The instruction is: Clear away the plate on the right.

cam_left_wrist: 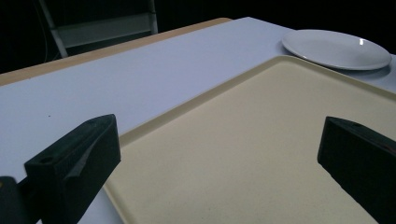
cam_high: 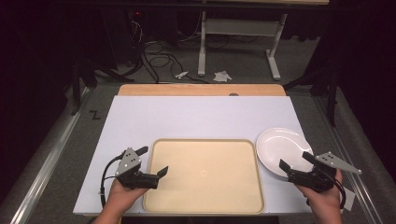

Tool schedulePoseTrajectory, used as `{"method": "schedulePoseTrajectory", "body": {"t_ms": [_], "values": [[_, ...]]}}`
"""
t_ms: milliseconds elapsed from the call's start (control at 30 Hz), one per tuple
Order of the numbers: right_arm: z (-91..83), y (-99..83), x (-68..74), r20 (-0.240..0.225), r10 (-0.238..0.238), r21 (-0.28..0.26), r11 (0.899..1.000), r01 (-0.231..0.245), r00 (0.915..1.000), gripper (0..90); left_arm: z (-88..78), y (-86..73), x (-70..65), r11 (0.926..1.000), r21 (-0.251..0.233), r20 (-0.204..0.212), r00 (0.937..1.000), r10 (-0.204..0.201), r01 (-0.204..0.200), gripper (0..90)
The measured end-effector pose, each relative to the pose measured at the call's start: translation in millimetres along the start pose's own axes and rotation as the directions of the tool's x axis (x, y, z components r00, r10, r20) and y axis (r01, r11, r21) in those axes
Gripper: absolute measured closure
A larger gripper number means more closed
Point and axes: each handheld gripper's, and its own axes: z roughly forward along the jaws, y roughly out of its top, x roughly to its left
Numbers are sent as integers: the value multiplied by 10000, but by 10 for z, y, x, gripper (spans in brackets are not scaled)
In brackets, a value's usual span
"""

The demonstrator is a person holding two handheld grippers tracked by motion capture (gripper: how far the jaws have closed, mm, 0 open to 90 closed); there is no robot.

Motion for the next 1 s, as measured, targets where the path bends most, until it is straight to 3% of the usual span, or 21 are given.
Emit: {"method": "schedulePoseTrajectory", "body": {"t_ms": [200, 533, 600, 733, 800, 833, 867, 900, 1000], "values": [[-66, -33, -90, 241, 284, 14, 9996, -285, 9993, 1, 21, 13, 21, 10000, -11, -2, 10000, -95, 95, 2], [-174, -81, -241, 721, 679, 88, 9976, -688, 9951, 1, 50, 44, 18, 9999, -84, 49, 10000, 69, -69, 2], [-185, -109, -287, 758, 930, 142, 9954, -943, 9928, 1, 51, 48, 19, 9999, -103, 74, 10000, 65, -64, 2], [-174, -146, -339, 706, 1597, 439, 9857, -1630, 9846, 2, 61, 46, 11, 9999, -53, 134, 9998, 120, -120, 2], [-172, -159, -349, 699, 1710, 507, 9833, -1747, 9828, 2, 58, 48, 8, 9999, -46, 142, 9998, 134, -133, 2], [-169, -177, -369, 689, 1995, 609, 9771, -2037, 9775, 2, 55, 50, 3, 9999, -87, 142, 9998, 145, -144, 2], [-169, -177, -369, 689, 1995, 609, 9771, -2037, 9775, 2, 55, 50, 3, 9999, -87, 142, 9998, 145, -144, 2], [-173, -189, -388, 620, 2325, 609, 9698, -2362, 9706, 2, 53, 51, 4, 9998, -86, 149, 9998, 159, -158, 2], [-176, -195, -403, 614, 2618, 634, 9620, -2655, 9632, 2, 52, 51, 6, 9998, -86, 145, 9997, 175, -174, 2]]}}
